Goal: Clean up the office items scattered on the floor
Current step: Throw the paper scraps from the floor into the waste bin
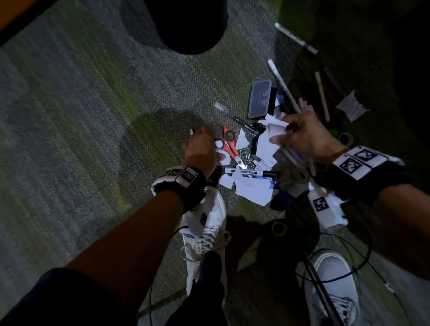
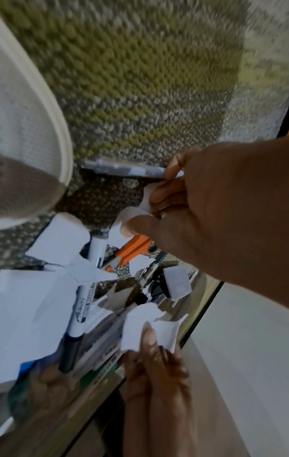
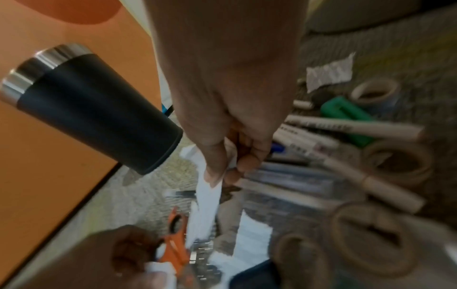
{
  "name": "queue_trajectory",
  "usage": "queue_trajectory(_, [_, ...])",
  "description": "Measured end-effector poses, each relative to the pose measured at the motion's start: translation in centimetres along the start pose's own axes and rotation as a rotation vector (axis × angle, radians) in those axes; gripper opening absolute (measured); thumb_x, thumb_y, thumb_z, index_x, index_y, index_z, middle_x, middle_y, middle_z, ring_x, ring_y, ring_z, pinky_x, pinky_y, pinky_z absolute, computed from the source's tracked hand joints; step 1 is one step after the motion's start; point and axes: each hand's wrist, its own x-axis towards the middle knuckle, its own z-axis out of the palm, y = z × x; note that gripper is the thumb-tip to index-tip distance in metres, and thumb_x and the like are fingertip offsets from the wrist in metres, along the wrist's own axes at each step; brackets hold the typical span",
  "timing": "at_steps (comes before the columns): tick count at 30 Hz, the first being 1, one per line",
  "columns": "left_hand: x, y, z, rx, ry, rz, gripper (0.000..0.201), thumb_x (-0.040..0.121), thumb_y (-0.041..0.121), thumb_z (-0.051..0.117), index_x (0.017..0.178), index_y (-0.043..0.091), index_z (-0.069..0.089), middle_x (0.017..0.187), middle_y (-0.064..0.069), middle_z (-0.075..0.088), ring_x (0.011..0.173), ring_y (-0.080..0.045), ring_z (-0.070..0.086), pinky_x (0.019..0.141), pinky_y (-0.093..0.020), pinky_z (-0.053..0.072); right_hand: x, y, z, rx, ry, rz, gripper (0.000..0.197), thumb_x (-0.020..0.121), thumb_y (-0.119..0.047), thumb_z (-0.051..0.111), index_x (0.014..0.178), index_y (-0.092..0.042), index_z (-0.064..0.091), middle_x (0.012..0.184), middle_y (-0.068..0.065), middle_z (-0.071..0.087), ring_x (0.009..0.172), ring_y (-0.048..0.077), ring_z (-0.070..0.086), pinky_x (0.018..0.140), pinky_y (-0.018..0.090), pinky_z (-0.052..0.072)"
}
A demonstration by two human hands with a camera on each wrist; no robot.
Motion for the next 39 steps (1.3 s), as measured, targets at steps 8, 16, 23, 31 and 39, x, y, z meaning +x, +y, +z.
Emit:
queue_trajectory(8, [-0.3,-0.5,0.9,0.149,0.089,0.012,0.084,0.059,0.046,0.087,0.124,0.013,0.045,0.129,-0.009,0.042,0.121,-0.033,0.041,0.090,-0.055,0.045,-0.9,1.3,0.8,-0.530,-0.306,-0.022,0.027,0.077,-0.025,0.080,0.101,-0.016,0.074,0.096,-0.001,0.068,0.085,0.015,0.063,0.081,0.031,0.052])
queue_trajectory(16, [-0.1,0.0,0.7,0.256,-0.045,0.039,0.053,0.073,0.043,0.078,0.116,0.017,0.061,0.133,-0.008,0.038,0.127,-0.034,0.033,0.095,-0.058,0.037,-2.6,2.6,5.3,-0.590,-0.229,-0.141,0.023,0.076,-0.006,0.061,0.096,-0.003,0.072,0.100,0.013,0.065,0.096,0.032,0.063,0.082,0.037,0.054])
queue_trajectory(23, [0.3,-1.0,0.4,0.103,-0.050,0.173,0.019,0.086,0.022,0.061,0.104,0.018,0.064,0.108,-0.010,0.067,0.107,-0.034,0.060,0.089,-0.048,0.047,-1.4,3.9,0.6,-0.354,-0.016,0.024,0.021,0.076,-0.009,0.077,0.095,-0.001,0.071,0.077,0.006,0.067,0.067,0.019,0.063,0.060,0.021,0.044])
queue_trajectory(31, [-0.8,0.2,-3.7,-0.094,0.093,0.306,0.014,0.083,0.009,0.064,0.098,0.010,0.066,0.088,-0.020,0.071,0.088,-0.038,0.067,0.074,-0.043,0.054,-1.4,6.0,-2.6,-0.477,0.123,-0.082,0.023,0.079,-0.005,0.072,0.101,-0.004,0.067,0.092,0.013,0.065,0.086,0.025,0.061,0.062,0.021,0.031])
queue_trajectory(39, [0.8,5.7,-0.5,-0.026,-0.193,0.576,0.007,0.079,0.016,0.073,0.079,0.010,0.070,0.088,-0.008,0.067,0.084,-0.020,0.057,0.074,-0.030,0.047,-0.9,3.7,1.2,-0.594,-0.201,-0.305,0.018,0.073,-0.010,0.078,0.090,-0.013,0.075,0.122,0.004,0.061,0.114,0.023,0.054,0.092,0.032,0.047])
